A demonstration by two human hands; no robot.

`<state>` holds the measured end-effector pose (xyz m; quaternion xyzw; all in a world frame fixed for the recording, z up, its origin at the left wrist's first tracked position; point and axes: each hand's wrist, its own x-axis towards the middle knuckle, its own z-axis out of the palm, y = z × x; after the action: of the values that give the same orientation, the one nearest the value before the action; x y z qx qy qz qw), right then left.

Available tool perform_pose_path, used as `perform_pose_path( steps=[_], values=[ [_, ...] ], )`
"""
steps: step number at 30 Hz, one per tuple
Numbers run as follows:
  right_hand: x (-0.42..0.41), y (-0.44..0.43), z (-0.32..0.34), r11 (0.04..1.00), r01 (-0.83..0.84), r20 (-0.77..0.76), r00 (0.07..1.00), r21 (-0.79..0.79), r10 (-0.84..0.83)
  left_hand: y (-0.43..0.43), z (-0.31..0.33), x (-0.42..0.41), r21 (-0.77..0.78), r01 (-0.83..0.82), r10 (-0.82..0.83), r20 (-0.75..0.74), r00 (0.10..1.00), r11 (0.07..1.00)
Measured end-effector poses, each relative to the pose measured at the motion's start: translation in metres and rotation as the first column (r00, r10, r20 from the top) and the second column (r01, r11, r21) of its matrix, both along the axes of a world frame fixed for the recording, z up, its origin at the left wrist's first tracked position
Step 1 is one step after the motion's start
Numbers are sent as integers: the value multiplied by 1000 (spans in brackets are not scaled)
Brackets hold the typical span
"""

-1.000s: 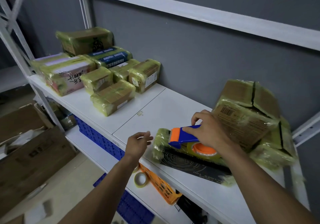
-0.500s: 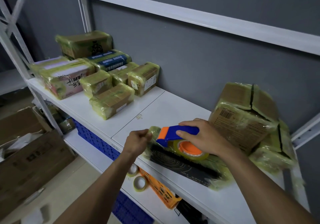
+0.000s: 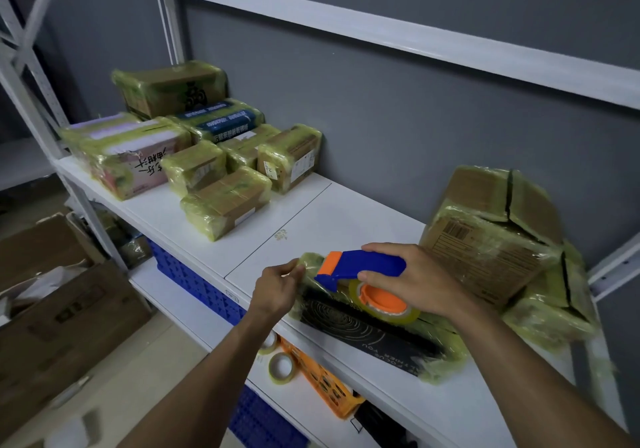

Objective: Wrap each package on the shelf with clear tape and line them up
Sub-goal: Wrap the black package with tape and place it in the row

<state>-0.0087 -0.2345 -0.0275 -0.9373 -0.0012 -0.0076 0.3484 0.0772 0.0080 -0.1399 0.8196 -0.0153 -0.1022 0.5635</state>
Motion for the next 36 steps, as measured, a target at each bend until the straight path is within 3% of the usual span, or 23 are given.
perform_pose_path(
  steps=[4, 11, 16, 18, 19, 21, 22, 24, 27, 33, 36],
  values=[
    [-11, -10, 10, 1000, 17, -28, 999, 10, -17, -1, -3, 0, -11, -13, 13, 3, 1000, 1000],
    [-22, -23, 15, 993, 38, -65, 997, -116, -45, 1, 0, -3, 65, 60, -65, 83, 994, 996],
    [-14, -20, 7, 992, 38, -96, 994, -124, -50, 3, 2, -11, 346, 21, -106, 226, 968, 938],
    [-13, -22, 4, 993, 39, -107, 993, -110, -51, 2, 4, -14, 390, 31, -209, 423, 882, 920],
    [-13, -23, 2, 994, 40, -107, 993, -106, -51, 0, 6, -14, 408, 116, -331, 511, 793, 906],
    [-14, -24, 0, 993, 40, -95, 994, -111, -50, -1, 12, -13, 464, 331, -557, 531, 639, 822],
    [-14, -24, -1, 991, 40, -91, 994, -131, -52, 0, 14, -13, 475, 410, -619, 477, 623, 779],
    [-15, -25, -3, 983, 42, -89, 994, -179, -59, 3, 13, -11, 519, 409, -631, 378, 678, 750],
    [-16, -26, -2, 982, 41, -102, 993, -183, -60, 1, 8, -11, 611, 294, -594, 370, 715, 735],
    [-25, -28, -5, 980, 152, -54, 988, 126, -146, -3, -3, -8, 555, 344, -595, 370, 714, 758],
    [-29, -27, -5, 989, 120, -58, 992, 90, -115, -3, -10, -9, 524, 345, -574, 373, 729, 779]
  ],
)
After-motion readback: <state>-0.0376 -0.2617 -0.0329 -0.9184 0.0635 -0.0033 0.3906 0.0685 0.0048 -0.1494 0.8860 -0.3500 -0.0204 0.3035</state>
